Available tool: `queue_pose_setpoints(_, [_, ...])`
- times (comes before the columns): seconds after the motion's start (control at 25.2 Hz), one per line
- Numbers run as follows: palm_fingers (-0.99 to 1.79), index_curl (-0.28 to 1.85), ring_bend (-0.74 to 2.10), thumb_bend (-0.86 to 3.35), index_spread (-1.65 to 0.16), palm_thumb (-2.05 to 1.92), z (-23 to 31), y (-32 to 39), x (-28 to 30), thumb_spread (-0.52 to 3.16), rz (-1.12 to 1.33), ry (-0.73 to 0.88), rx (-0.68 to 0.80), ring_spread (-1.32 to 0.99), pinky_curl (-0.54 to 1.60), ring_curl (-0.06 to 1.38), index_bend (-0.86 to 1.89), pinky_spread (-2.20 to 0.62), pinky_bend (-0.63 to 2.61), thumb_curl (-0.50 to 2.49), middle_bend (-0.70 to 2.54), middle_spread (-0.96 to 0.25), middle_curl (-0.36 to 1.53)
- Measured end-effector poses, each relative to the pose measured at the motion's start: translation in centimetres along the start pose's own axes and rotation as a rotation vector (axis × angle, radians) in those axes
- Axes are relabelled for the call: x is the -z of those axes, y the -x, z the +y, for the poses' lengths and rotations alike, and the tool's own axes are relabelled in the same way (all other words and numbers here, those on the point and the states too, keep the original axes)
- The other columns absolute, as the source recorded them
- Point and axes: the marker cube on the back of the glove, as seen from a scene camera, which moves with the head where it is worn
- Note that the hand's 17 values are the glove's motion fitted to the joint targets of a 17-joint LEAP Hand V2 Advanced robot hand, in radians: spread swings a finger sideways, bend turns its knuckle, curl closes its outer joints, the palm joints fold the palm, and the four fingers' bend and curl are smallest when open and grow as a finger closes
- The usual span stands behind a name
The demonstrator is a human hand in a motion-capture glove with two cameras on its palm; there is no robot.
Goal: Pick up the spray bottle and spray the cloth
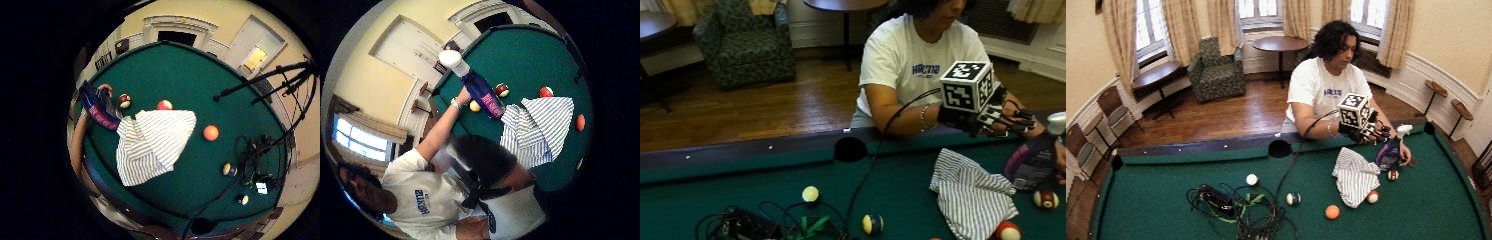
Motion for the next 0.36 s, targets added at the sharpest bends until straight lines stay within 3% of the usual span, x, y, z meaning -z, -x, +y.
queue_pose_setpoints(0.36, [0.22, 0.33, 0.19, -0.02, -0.46, 0.27, -0.09, 0.38, -0.78, 0.98, 0.007, 0.045, 0.015, -0.17, 0.32, 0.25, 0.16, 0.11, 0.22, 0.36, 0.19, -0.16, 0.35])
